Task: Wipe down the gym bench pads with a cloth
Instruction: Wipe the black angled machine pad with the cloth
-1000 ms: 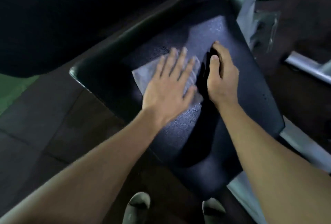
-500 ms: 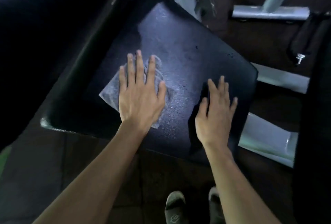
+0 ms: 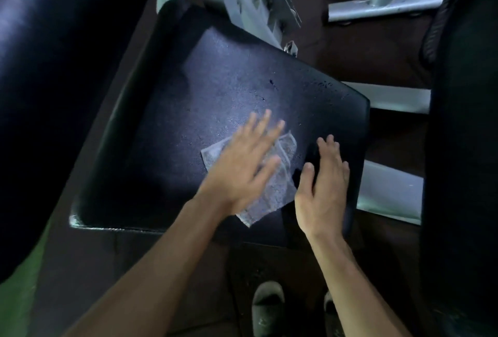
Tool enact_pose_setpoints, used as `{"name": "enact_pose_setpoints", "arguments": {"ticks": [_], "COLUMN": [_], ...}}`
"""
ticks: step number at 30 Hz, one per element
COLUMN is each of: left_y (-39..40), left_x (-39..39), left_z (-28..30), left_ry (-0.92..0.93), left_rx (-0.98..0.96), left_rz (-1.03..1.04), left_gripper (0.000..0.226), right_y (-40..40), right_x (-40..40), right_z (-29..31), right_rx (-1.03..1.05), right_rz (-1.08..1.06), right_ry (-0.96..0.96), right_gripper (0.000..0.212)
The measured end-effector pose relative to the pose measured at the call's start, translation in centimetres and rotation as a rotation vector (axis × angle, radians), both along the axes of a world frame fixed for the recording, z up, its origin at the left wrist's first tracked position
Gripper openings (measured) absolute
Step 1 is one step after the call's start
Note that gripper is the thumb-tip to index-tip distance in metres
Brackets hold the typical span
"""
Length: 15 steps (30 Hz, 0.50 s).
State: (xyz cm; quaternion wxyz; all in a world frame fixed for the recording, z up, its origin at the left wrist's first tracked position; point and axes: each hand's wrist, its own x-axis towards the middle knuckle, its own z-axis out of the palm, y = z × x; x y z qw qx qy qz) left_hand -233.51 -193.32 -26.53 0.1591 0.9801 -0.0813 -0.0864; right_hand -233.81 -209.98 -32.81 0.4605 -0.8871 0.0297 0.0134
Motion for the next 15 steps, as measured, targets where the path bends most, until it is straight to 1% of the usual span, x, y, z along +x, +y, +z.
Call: {"name": "enact_pose_setpoints", "arguments": {"ticks": [1,2,3,4,5,6,8,11,15], "left_y": [1.4,3.1,4.8,6.2,6.9,7.2,7.3,6.8,4.2], "left_x": [0.4,0.9,1.3,1.8,2.1,2.4,2.4,2.7,5.2], "left_z": [0.6,1.1,1.5,1.7,1.7,1.4,0.9,0.3,-1.2], "left_ry": [-0.098,-0.187,-0.223,-0.209,-0.185,-0.177,-0.193,-0.190,-0.207], "left_rx": [0.007,0.078,0.158,0.224,0.278,0.331,0.407,0.415,0.436], "left_rz": [0.086,0.210,0.357,0.489,0.574,0.602,0.589,0.583,0.370], "left_gripper": [0.058,0.058,0.059,0.059,0.060,0.060,0.062,0.063,0.063], "right_y": [0.8,2.0,3.5,5.0,6.4,7.6,8.5,6.5,2.6], "right_x": [-0.3,-0.7,-1.0,-1.3,-1.4,-1.3,-1.2,-2.1,-2.0], "right_z": [1.1,2.2,2.8,3.0,3.0,2.7,1.8,0.4,-1.3], "right_rx": [-0.025,-0.073,-0.144,-0.222,-0.285,-0.335,-0.399,-0.445,-0.477], "right_rz": [0.030,0.115,0.235,0.354,0.434,0.467,0.475,0.382,0.160], "right_ry": [-0.049,-0.092,-0.126,-0.148,-0.160,-0.161,-0.149,-0.110,0.019], "right_gripper": [0.056,0.057,0.059,0.062,0.064,0.066,0.067,0.065,0.068]}}
